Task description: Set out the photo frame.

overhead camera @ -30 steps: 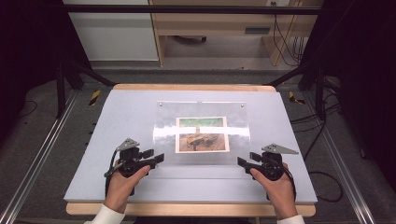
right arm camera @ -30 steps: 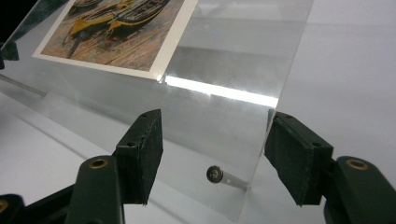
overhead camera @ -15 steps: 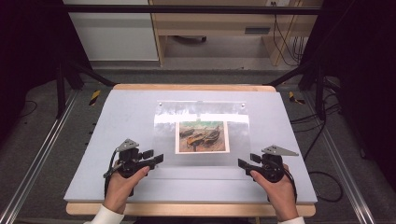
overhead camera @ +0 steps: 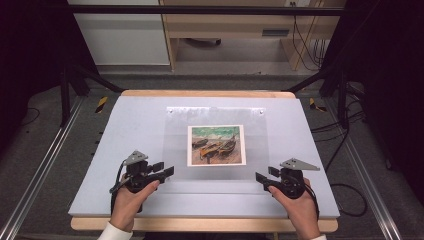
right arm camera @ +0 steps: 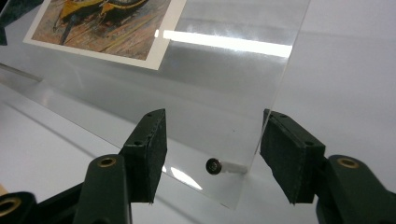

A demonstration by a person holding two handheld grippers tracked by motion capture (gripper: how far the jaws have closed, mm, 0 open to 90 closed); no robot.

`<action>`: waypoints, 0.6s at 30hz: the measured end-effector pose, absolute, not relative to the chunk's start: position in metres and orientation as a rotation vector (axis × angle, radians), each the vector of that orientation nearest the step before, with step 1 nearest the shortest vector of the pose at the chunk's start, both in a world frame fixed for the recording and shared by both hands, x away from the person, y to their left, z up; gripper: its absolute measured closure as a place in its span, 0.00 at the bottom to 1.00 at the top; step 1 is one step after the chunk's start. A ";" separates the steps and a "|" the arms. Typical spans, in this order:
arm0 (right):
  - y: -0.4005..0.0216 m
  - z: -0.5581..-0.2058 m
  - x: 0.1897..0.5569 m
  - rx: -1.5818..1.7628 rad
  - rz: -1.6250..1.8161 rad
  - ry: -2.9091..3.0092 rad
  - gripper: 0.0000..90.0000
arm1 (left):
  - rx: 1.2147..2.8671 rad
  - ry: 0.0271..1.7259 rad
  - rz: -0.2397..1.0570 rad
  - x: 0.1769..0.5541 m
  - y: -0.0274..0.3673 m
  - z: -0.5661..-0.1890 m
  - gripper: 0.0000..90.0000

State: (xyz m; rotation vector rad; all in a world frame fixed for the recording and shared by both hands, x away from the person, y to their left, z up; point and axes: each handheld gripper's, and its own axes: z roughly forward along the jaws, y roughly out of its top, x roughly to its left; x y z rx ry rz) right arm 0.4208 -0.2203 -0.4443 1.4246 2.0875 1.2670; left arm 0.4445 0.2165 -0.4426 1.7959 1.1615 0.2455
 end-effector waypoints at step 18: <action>-0.221 -0.445 0.410 1.412 1.242 2.087 0.53 | 1.786 1.163 0.272 0.434 0.217 -0.443 0.59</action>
